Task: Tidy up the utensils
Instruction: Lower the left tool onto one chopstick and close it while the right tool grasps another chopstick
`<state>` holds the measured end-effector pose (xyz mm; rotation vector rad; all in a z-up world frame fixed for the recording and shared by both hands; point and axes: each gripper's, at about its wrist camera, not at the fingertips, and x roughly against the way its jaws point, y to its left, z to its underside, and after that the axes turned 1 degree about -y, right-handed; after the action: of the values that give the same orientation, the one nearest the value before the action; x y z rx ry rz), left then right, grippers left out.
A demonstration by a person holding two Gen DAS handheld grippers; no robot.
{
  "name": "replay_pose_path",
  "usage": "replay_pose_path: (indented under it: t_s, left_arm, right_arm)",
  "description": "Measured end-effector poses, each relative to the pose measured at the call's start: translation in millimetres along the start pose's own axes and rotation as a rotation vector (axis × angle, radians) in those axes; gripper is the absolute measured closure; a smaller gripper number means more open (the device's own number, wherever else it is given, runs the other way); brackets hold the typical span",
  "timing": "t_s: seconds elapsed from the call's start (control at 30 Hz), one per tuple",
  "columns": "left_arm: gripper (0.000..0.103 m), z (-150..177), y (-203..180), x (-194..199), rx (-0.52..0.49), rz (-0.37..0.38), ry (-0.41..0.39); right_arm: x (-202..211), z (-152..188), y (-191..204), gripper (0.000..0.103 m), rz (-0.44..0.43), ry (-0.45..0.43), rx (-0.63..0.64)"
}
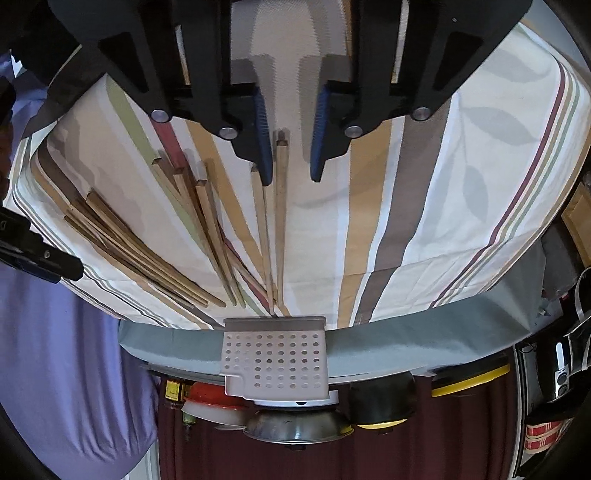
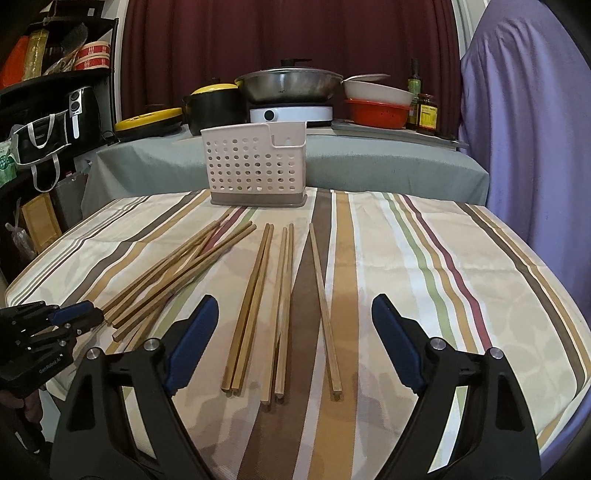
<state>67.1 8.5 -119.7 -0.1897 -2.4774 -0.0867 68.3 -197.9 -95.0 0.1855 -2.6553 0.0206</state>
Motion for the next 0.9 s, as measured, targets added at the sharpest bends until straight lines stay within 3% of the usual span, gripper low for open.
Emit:
replay_pose_path:
  t_s: [0.13, 0.3, 0.9]
  left_arm:
    - [0.095, 2, -2, -2, -0.007, -0.006, 0.003]
    - [0.096, 2, 0, 0, 0.006, 0.002, -0.003]
    - [0.096, 1, 1, 5, 0.017, -0.026, -0.01]
  right_arm:
    - [-3, 2, -1, 0.024, -0.004, 0.009, -0.002]
    - [-3, 6, -4, 0.03, -0.013, 0.024, 0.004]
    - [-9, 38, -25, 0.082, 0.001, 0.095, 0.015]
